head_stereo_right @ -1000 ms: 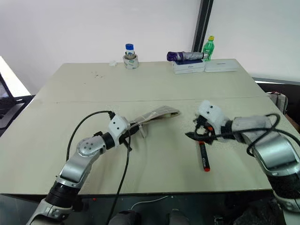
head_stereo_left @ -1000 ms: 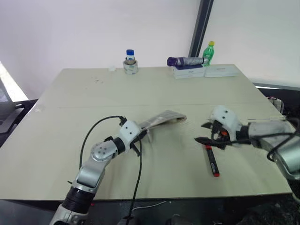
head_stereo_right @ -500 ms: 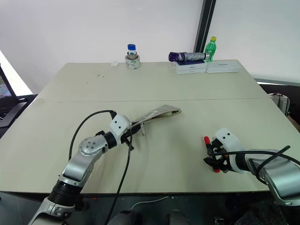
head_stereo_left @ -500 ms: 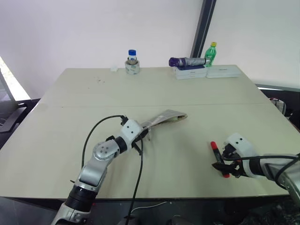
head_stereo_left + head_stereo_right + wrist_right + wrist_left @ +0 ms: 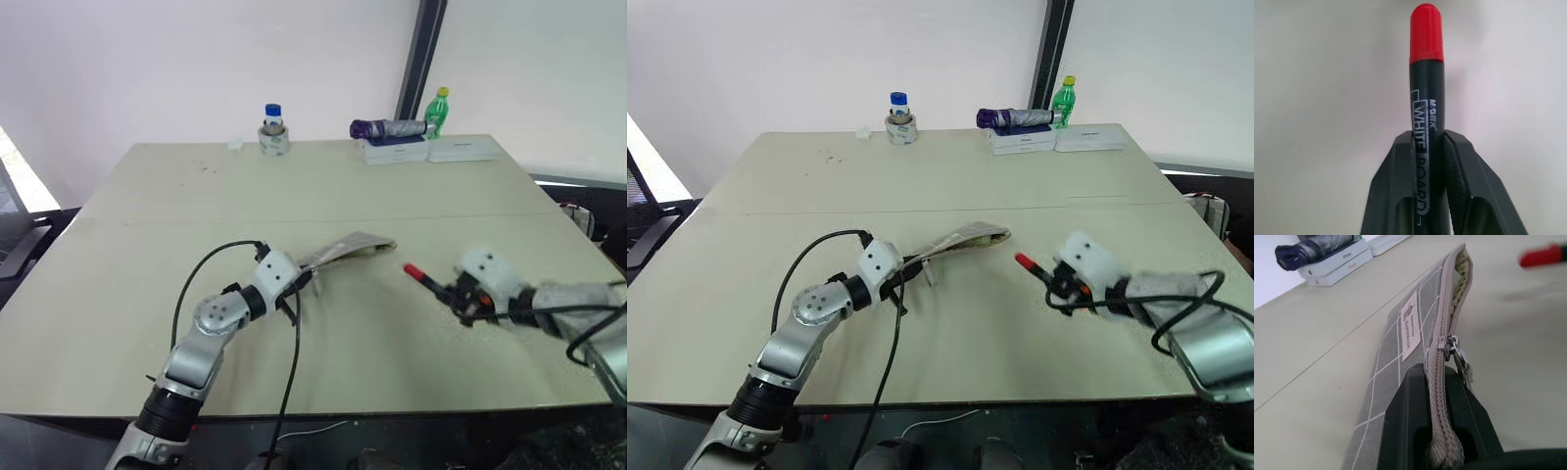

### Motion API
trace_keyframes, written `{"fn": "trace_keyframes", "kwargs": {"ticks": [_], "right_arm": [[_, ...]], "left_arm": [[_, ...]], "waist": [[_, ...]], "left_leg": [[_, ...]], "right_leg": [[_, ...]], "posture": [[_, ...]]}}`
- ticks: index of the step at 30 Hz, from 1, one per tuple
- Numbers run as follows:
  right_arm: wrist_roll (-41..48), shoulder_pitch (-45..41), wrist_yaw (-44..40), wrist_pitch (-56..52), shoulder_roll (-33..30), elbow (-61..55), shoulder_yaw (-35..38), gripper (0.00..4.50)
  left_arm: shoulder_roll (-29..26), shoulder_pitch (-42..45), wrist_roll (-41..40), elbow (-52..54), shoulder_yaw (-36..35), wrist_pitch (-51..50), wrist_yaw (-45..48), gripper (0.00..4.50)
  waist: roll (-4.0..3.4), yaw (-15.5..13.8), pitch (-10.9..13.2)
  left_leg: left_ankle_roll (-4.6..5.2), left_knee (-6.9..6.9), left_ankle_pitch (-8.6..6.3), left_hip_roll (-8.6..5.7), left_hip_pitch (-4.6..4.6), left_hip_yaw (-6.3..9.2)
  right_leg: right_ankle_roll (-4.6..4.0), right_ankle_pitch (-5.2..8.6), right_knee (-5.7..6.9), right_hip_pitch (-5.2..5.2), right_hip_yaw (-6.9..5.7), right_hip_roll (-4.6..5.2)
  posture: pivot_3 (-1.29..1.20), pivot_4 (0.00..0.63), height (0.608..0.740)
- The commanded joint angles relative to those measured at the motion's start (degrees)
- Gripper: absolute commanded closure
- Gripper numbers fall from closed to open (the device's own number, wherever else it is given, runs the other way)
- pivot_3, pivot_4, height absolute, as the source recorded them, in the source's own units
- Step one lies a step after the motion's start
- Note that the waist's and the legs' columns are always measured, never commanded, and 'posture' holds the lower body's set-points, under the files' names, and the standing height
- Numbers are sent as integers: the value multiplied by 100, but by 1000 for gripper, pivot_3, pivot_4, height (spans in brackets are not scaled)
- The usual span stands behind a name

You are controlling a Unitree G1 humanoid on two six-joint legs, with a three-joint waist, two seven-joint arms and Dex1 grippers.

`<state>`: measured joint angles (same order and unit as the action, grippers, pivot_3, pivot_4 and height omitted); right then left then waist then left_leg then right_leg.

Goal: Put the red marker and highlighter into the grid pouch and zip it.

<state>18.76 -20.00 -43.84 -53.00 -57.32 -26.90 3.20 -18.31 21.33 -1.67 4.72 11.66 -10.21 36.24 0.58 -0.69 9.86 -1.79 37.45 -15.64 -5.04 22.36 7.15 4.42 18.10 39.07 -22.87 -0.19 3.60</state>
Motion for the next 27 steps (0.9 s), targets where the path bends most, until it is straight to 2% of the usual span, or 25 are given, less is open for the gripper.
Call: {"fn": "trace_keyframes", "kwargs": {"ticks": [1, 5, 12, 21, 27], "right_arm": [[-105, -476, -140, 234, -123, -132, -246, 4254], [-285, -846, -274, 349, -201, -35, -638, 4254], [-758, -842, -504, 872, -462, 91, -1025, 4254], [-1590, -963, -535, 1407, -421, 318, -1553, 4254], [-2028, -1196, -723, 1568, -384, 256, -1880, 4254]], "left_arm": [[-17, 116, 17, 115, 65, 213, 69, 4500], [-20, 130, 31, 102, 115, 243, 70, 4500], [2, 163, 64, 108, 128, 223, 48, 4500], [-75, 148, 131, 185, 281, 264, 226, 4500], [-278, 206, 519, 105, 584, 481, 328, 4500]], "waist": [[3, -15, 1], [3, -18, 1], [3, -8, 1], [3, -4, 1], [3, -4, 1]], "left_leg": [[-7, 0, 4, 0, 0, 1], [-10, 1, 6, -1, 5, 2], [-9, 0, 5, -1, 6, 1], [-11, 0, 6, -1, 5, 1], [-12, -2, 7, -1, 6, 1]], "right_leg": [[0, 0, -3, 0, 0, 0], [0, 0, -10, 1, -1, 4], [0, 0, -11, -1, -1, 4], [0, 0, -10, -2, 0, 4], [0, 0, -10, -3, 0, 4]], "posture": [[0, 150, 740], [0, 150, 740], [0, 150, 740], [0, 150, 740], [0, 150, 740]]}}
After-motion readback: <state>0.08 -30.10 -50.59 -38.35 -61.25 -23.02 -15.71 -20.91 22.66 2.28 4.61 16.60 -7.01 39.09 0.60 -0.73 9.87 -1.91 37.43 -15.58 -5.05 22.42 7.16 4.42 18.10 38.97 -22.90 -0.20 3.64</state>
